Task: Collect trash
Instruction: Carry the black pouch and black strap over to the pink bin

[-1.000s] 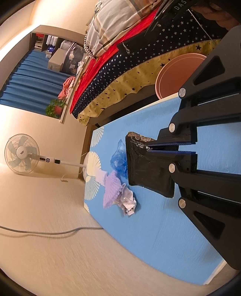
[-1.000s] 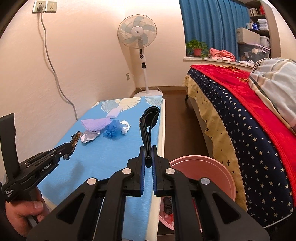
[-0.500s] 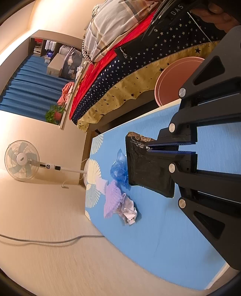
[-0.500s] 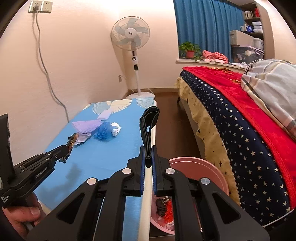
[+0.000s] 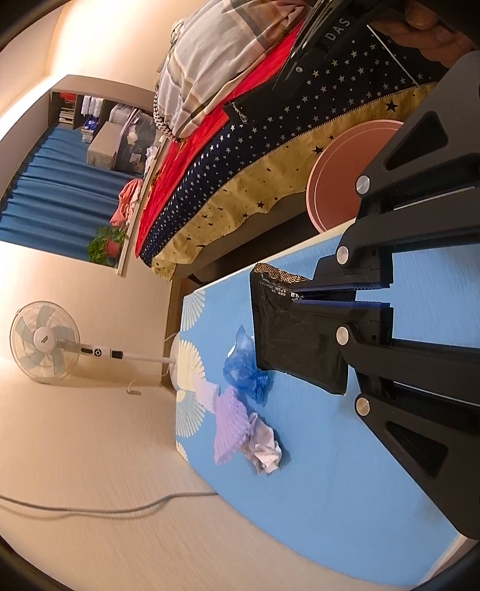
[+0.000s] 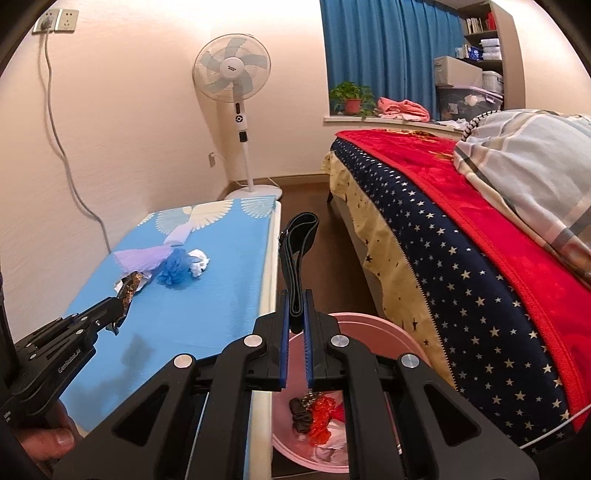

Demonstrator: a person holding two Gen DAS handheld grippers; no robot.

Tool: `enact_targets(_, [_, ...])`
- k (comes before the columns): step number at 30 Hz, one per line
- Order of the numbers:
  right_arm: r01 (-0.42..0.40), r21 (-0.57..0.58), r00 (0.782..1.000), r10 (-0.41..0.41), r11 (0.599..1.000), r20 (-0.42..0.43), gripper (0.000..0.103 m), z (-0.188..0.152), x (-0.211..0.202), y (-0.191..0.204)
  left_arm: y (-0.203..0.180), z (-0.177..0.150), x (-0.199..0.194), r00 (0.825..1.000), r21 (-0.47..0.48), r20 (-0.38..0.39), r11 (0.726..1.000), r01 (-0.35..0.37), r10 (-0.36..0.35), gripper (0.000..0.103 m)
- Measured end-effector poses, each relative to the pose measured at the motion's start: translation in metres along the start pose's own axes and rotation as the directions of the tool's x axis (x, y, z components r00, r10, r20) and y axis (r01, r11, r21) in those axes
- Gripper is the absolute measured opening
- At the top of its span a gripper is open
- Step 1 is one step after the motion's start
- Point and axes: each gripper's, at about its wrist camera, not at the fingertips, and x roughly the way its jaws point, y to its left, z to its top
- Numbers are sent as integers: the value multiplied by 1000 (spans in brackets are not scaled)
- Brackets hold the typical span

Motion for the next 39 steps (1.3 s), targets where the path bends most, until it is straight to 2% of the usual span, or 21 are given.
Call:
enact_targets(11, [54,21,998,-53,998,-16,7,-1,6,-12,-19,-1,12,999,17,-6,999,44,-44,4])
enact_targets(20, [100,45,995,-98,994,-36,7,-3,10,-27,-43,-2,24,994,40,-16,993,110,-109,4])
enact_targets(31, [164,59,984,-160,985,-78,7,-9,19,-43,-75,-3,43,973,64,-43,971,231,-228,4])
enact_targets(39, [206,63,975,-200,977,-97,7,-13,19,-53,-101,-7,60,954,100,-83,950,296,-289,4])
